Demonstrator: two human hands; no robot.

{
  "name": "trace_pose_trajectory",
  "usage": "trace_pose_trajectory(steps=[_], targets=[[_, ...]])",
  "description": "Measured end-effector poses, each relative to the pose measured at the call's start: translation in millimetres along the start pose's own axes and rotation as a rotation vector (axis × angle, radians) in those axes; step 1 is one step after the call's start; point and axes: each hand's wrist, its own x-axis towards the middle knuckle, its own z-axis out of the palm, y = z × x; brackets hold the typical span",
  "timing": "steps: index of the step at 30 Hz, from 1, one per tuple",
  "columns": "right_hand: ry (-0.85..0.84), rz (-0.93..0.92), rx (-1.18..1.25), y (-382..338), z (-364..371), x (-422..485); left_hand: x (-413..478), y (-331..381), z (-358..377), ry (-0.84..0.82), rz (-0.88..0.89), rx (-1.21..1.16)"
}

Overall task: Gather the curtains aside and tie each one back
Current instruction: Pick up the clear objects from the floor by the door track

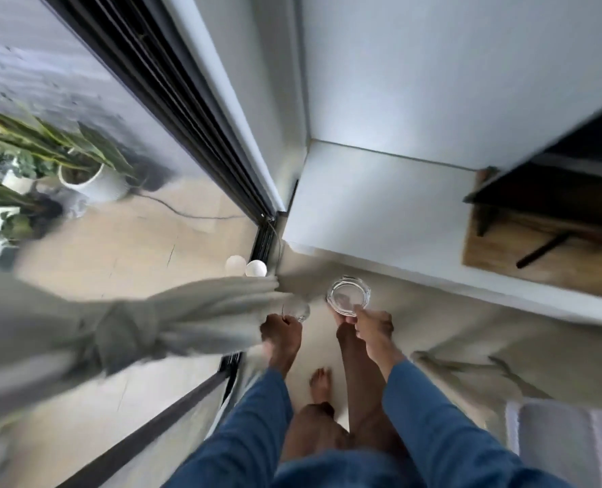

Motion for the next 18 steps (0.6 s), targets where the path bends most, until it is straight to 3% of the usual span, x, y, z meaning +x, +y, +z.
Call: trace_pose_trajectory(steps=[8,18], targets=[[0.052,-0.029,0.287,87.8,-97.7,-76.4,-98.5,-39.8,19.0,-0.044,0.381,0.080],[0.226,0.010,0.474,192.4,-228.3,-90.1,-207.1,-17.1,88.0,-0.261,0.591,0.213]])
